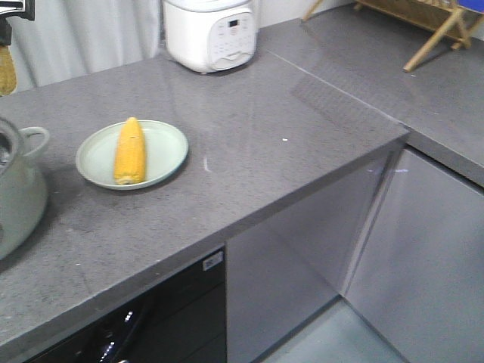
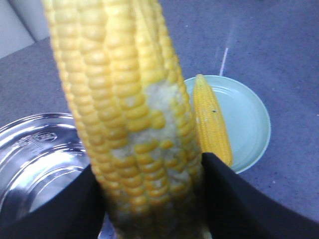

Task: Distribute corn equally
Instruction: 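Drive the base, holding both cobs, to the counter with two empty plates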

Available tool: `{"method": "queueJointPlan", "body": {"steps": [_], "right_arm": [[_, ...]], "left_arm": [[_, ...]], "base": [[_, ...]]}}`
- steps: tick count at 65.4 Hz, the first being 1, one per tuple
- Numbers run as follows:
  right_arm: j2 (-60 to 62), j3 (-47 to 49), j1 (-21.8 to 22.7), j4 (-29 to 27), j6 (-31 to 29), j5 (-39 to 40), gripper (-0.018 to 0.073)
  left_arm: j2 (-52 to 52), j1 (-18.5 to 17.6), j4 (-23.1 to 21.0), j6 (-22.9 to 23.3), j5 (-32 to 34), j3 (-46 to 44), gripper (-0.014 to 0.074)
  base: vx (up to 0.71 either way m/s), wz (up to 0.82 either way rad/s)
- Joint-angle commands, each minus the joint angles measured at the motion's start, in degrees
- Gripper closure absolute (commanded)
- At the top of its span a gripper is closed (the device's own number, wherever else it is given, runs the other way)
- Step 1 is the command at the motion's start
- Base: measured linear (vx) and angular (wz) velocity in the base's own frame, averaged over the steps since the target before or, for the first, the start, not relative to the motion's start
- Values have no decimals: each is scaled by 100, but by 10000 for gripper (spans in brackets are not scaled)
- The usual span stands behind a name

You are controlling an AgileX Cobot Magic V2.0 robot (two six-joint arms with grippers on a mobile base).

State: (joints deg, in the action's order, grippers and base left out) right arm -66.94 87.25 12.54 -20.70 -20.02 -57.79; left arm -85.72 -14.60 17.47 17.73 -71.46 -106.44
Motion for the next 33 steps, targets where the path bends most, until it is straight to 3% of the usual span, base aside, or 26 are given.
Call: {"method": "queueJointPlan", "body": {"steps": [1,33], "right_arm": [[90,140,38,-109,-17,397,497],[90,140,38,-109,-17,397,497]], "left_arm": [[226,22,133,23,301,-173,468],[226,22,133,23,301,-173,468]], "base": [[-6,-39],[-5,-42]]}}
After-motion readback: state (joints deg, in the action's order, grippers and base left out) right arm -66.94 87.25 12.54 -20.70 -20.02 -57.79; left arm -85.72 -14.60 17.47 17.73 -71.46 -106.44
